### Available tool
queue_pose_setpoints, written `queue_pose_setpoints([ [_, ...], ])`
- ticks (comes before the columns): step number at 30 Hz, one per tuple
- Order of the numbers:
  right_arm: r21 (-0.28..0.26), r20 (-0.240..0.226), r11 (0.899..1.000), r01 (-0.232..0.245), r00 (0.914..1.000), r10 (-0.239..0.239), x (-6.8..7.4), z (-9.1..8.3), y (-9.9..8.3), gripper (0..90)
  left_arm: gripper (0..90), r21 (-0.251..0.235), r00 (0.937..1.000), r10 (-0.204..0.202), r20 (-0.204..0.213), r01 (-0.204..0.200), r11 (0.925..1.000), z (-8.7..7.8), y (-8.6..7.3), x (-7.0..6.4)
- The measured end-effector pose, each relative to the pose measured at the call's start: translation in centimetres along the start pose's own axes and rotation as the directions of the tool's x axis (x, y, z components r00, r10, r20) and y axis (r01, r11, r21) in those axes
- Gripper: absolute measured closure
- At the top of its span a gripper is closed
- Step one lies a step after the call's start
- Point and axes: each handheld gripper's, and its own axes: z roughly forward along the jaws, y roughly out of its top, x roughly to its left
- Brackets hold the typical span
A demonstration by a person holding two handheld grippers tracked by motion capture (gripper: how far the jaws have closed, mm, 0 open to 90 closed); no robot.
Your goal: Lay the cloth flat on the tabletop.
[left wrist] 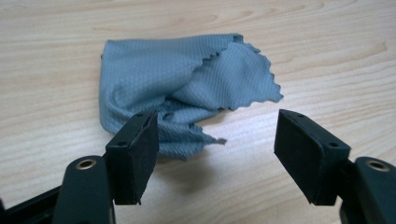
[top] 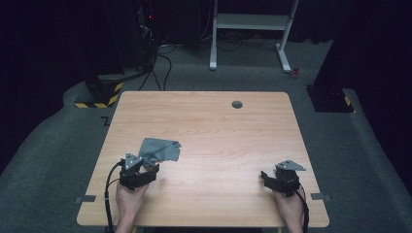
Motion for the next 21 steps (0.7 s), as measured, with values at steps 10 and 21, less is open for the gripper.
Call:
queue_pose_setpoints([
  [10,0.0,0.0,1.0,0.001,1.0,-0.001,0.0,0.0,0.0,32.5,28.5,0.019,0.9996,0.004,-0.028,-0.003,0.9998,1.3,1.8,1.0],
  [21,0.0,0.0,1.0,0.001,1.0,-0.001,0.0,0.0,0.0,32.5,28.6,0.06,0.9987,-0.01,-0.05,0.013,0.9981,4.1,3.0,1.9],
])
